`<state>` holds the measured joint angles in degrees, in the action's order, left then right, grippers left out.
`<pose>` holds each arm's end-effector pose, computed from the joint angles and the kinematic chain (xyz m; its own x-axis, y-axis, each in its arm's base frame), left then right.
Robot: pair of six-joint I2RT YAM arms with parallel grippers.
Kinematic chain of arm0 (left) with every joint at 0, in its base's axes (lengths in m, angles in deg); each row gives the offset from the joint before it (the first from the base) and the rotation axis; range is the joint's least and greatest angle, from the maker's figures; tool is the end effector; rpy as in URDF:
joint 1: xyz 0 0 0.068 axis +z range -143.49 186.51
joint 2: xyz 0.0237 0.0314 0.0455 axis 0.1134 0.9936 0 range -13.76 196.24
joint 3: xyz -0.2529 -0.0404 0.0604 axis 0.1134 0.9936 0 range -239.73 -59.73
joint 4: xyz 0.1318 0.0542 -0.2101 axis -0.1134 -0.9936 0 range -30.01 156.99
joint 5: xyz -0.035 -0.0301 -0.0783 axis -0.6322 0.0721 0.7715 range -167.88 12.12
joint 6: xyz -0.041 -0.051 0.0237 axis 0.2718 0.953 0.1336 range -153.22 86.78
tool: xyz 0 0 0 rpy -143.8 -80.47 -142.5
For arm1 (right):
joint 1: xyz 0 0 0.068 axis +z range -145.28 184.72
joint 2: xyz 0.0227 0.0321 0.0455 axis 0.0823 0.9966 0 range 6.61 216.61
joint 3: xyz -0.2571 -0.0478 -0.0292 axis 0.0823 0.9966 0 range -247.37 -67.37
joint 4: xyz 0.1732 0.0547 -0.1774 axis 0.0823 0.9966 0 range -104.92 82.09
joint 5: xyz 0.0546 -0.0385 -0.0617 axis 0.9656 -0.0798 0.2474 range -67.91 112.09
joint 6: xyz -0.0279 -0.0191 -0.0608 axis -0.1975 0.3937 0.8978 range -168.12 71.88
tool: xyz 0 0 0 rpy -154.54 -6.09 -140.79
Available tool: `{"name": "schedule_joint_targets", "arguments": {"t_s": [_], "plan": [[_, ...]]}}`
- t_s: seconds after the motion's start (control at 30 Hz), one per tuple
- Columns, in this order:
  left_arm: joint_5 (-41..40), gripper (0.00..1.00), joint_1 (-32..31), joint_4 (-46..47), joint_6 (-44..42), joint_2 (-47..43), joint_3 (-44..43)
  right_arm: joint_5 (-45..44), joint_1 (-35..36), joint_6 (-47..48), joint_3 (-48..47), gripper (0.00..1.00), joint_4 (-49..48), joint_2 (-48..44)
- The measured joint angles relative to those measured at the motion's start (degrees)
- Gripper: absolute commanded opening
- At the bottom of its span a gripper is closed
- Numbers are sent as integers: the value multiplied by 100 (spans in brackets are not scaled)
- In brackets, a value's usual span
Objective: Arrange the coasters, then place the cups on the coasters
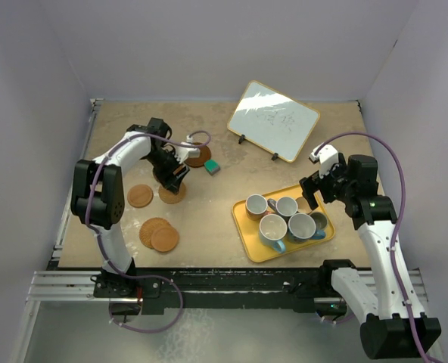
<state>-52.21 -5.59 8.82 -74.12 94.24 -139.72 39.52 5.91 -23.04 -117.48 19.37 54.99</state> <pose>0.3312 -0.0961 0.1720 -0.5953 0.7312 -0.3332 0.8029 0.5246 -0.2831 0.1939 0.0209 0.3017 -0.3719 -0.4122 -0.8318 -0.4746 0.8545 -0.2113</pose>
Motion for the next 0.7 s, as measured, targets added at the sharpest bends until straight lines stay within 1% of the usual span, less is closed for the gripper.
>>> {"name": "schedule_joint_targets", "arguments": {"t_s": [0.17,0.4,0.7], "plan": [[-55,63,22,354,306,11,-284,-2,0,2,0,100,2,0],[-42,63,39,428,485,214,-385,-2,0,15,0,100,13,0],[-66,64,39,472,426,216,39,-2,0,22,0,100,15,2]]}}
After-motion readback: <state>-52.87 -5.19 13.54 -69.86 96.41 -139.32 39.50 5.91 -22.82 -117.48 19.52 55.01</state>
